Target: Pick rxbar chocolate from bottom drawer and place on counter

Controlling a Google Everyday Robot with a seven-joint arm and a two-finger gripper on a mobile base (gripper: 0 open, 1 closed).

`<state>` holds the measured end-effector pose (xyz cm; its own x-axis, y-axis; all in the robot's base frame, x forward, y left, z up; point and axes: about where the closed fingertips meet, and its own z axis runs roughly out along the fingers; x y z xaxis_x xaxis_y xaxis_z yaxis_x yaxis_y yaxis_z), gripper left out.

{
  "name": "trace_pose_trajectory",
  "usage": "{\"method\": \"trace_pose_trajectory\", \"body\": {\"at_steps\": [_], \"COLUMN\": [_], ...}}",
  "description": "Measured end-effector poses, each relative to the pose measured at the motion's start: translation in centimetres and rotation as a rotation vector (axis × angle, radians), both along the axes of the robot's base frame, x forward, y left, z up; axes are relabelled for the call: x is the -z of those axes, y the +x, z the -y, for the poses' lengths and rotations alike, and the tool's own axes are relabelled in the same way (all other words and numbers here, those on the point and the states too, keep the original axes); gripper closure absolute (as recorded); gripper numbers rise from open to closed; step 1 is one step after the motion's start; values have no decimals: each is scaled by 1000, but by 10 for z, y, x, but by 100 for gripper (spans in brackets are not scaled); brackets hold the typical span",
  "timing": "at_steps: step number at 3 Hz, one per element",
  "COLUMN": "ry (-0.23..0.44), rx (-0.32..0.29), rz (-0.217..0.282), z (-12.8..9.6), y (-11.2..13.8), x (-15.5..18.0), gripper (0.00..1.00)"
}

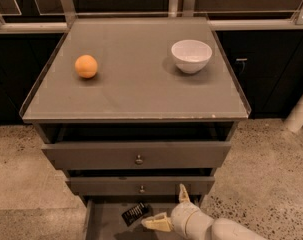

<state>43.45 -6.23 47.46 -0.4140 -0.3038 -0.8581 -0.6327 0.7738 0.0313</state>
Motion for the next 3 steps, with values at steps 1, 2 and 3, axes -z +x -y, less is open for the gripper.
{"method": "trace_pose_trajectory", "body": {"at_steps": [1, 2, 3], "ry": [63, 75, 128], "rx": [20, 41, 126], "rz": [-35, -36, -67], "z": [-8, -7, -11], "y": [0, 1, 13], "x": [21, 25, 47], "gripper": [0, 0, 0]}}
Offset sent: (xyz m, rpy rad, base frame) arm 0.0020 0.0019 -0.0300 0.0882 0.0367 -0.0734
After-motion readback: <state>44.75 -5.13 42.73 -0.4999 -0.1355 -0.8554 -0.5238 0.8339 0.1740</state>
